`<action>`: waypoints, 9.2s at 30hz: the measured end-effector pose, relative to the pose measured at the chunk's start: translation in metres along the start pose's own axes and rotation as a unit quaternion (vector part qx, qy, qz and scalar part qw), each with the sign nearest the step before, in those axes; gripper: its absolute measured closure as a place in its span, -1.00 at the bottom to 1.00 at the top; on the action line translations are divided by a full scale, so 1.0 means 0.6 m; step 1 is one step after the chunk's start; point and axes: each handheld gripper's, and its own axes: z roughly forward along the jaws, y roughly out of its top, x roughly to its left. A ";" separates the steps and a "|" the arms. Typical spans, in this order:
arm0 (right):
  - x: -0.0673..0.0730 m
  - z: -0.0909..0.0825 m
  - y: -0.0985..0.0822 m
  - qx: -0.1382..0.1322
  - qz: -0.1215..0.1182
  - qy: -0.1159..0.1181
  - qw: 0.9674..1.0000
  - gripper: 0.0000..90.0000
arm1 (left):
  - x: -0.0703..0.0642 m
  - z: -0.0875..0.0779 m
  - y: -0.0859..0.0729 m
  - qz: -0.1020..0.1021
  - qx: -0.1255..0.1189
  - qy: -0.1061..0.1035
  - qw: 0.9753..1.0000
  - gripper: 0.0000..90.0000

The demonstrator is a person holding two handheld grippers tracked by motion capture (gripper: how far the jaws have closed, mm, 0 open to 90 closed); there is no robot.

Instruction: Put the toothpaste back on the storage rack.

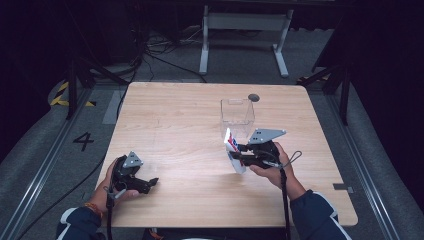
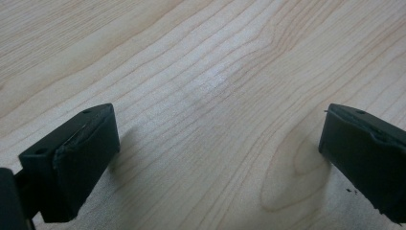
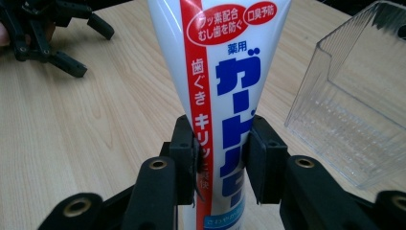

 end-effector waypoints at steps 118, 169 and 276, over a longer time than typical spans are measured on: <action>-0.187 0.034 0.048 -0.120 0.089 -0.129 0.980 0.93 | 0.001 0.000 0.000 0.005 -0.002 0.003 1.000 -0.98; -0.150 -0.031 0.024 0.016 0.008 -0.188 0.982 -0.17 | 0.001 -0.001 0.000 0.002 -0.002 0.003 1.000 -0.98; -0.117 -0.159 -0.302 0.060 0.127 -0.156 0.978 -0.59 | 0.001 -0.001 0.000 0.003 -0.001 0.002 1.000 -0.98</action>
